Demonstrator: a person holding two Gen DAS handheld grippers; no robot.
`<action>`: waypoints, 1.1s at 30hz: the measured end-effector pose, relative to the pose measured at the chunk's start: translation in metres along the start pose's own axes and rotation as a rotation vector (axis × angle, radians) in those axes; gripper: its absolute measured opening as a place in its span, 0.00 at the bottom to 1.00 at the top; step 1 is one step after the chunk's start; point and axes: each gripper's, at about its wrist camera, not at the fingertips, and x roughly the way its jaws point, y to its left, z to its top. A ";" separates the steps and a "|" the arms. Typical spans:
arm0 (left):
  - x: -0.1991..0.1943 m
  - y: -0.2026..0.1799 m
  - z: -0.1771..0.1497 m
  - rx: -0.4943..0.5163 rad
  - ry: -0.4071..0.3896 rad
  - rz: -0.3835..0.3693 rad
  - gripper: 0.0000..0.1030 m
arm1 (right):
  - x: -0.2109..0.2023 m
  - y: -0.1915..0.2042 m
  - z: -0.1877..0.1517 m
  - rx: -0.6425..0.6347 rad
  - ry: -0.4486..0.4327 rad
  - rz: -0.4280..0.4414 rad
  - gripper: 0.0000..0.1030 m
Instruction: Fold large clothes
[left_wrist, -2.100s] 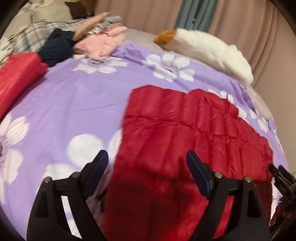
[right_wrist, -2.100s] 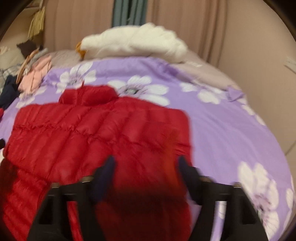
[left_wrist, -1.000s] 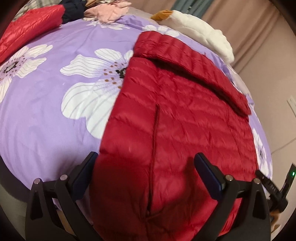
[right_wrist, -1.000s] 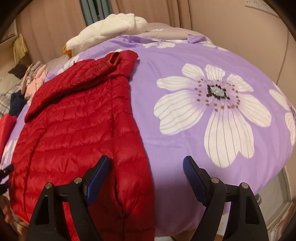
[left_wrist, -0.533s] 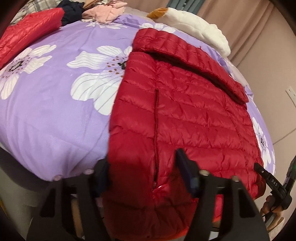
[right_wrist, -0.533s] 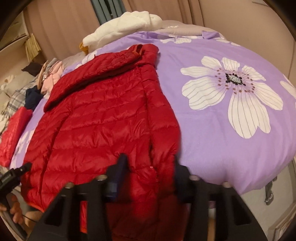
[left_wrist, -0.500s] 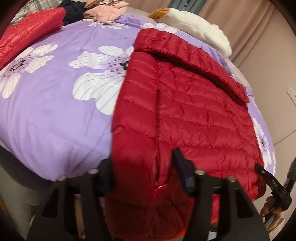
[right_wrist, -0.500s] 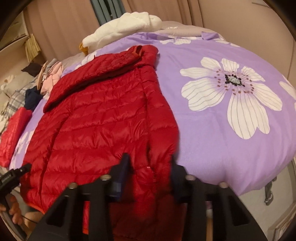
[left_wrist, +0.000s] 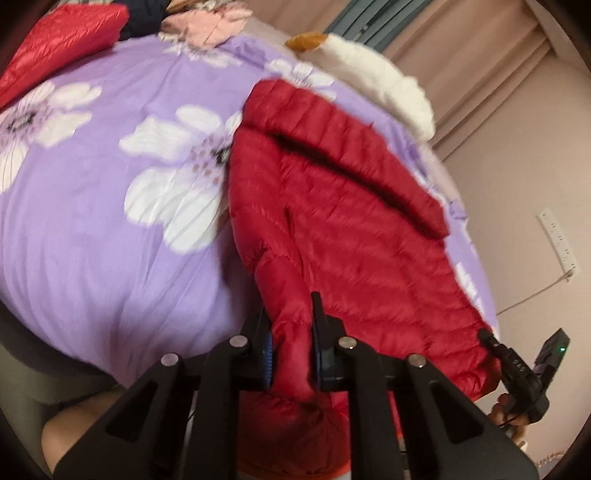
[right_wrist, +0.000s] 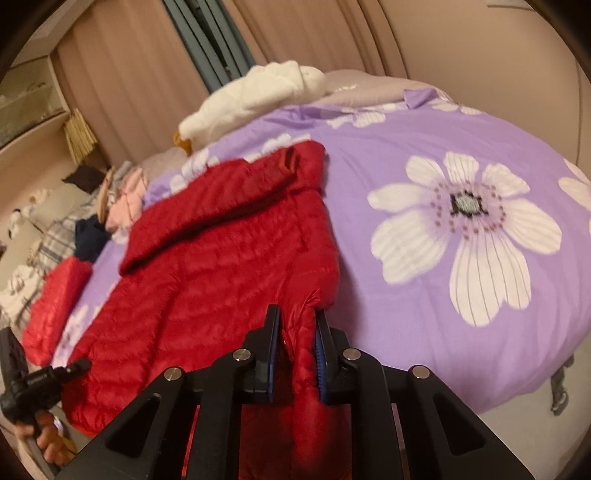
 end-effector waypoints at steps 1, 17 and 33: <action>-0.003 -0.003 0.004 0.004 -0.014 -0.009 0.14 | 0.000 0.001 0.003 -0.001 -0.006 0.001 0.17; 0.005 -0.035 0.057 0.021 -0.105 -0.018 0.12 | 0.015 0.024 0.049 -0.028 -0.065 0.028 0.17; 0.047 -0.039 0.125 -0.043 -0.152 -0.022 0.12 | 0.054 0.041 0.105 -0.056 -0.123 0.021 0.06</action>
